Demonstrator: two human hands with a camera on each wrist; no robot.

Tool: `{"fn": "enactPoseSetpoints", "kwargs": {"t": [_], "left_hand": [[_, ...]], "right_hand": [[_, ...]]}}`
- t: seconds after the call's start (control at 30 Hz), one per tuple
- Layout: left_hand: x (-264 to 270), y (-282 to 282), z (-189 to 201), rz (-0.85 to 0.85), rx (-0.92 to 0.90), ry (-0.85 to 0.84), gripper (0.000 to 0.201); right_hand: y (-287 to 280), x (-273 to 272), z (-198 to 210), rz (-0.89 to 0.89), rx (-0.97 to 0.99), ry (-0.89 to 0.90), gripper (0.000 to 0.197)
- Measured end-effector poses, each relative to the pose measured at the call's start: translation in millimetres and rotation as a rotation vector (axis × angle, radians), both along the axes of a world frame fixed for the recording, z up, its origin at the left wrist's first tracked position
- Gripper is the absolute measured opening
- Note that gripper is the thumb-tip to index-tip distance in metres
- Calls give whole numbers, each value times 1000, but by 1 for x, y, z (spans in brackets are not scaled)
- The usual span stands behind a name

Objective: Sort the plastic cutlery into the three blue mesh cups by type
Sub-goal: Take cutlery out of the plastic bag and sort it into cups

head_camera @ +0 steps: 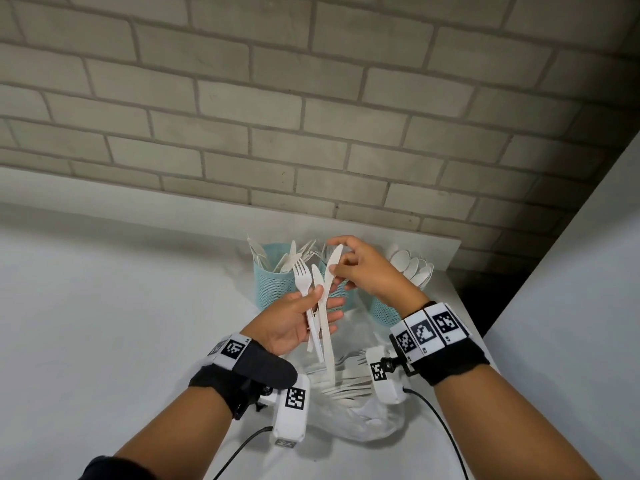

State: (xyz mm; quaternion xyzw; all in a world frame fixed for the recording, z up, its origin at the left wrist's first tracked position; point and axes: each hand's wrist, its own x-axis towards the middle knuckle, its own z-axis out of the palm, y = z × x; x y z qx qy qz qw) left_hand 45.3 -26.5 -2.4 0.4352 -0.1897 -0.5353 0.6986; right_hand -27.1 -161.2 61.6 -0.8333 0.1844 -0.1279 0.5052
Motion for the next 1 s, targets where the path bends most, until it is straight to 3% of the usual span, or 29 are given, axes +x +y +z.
{"fn": "enactPoseSetpoints", "kwargs": {"t": [0.2, 0.37, 0.53, 0.6, 0.73, 0.87, 1.0], "left_hand": [[2, 2, -3, 92, 6, -17, 31], [4, 2, -6, 131, -17, -9, 29], [11, 6, -5, 187, 27, -13, 30], [14, 7, -4, 213, 65, -10, 29], [18, 8, -6, 244, 105, -15, 28], [16, 6, -8, 216, 136, -6, 14], [16, 9, -12, 175, 141, 134, 15]], "right_hand": [[10, 7, -4, 72, 18, 47, 44], [13, 17, 13, 52, -131, 91, 37], [-1, 34, 71, -147, -162, -223, 24], [-2, 42, 87, -211, -114, -411, 29], [8, 67, 80, -317, -112, -579, 29], [19, 96, 30, -261, -350, -359, 10], [20, 110, -5, -55, -525, 69, 19]]}}
